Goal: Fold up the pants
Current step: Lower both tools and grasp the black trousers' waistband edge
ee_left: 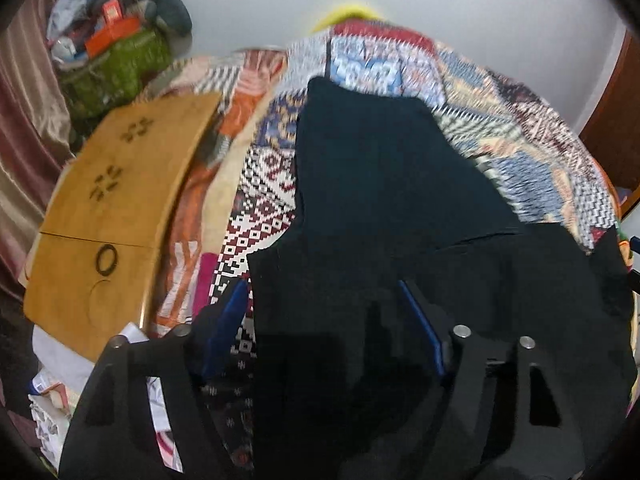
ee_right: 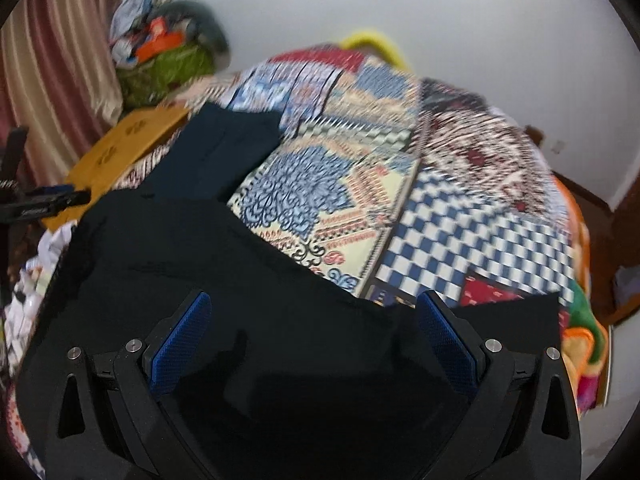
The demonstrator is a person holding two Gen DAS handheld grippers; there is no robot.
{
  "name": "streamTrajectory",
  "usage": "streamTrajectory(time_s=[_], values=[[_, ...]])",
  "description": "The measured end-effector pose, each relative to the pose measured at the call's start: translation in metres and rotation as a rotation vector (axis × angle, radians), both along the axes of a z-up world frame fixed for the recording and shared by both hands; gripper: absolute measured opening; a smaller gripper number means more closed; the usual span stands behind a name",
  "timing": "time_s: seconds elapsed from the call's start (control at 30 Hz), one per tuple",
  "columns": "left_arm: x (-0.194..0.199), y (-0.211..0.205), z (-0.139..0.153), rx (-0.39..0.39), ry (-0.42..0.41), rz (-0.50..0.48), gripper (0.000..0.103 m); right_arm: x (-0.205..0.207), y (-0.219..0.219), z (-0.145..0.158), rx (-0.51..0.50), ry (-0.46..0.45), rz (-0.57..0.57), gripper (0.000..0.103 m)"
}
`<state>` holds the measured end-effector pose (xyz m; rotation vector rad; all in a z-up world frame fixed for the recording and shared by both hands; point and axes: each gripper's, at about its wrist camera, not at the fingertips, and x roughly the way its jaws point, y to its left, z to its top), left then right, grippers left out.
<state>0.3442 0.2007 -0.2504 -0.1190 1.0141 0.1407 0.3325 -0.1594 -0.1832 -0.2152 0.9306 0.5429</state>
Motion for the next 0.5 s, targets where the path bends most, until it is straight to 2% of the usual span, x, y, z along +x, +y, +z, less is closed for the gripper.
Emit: streamTrajectory(time_s=[0.1,0.2,0.27,0.33,0.4,0.43,0.5], values=[[0.015,0.013,-0.021,-0.024,0.053,0.015,0.065,0.016,0.011,-0.015,-0.039,0.030,0.056,0.100],[0.028,0.022,-0.036,-0.098,0.077,0.011,0.058,0.033,0.022,-0.028,-0.063,0.040,0.090,0.097],[0.034,0.023,-0.040,-0.121,0.085,0.004,0.052,0.043,0.028,-0.036,-0.061,0.072,0.104,0.082],[0.037,0.023,-0.043,-0.131,0.096,0.005,0.047,0.051,0.034,-0.046,-0.047,0.131,0.120,0.076],[0.039,0.019,-0.045,-0.108,0.100,0.005,0.038,0.057,0.035,-0.050,-0.005,0.178,0.132,0.072],[0.038,0.017,-0.046,-0.087,0.105,-0.001,0.031,0.058,0.034,-0.051,0.014,0.200,0.142,0.063],[0.035,0.014,-0.044,-0.080,0.107,-0.007,0.026,0.056,0.034,-0.050,0.042,0.223,0.157,0.052]])
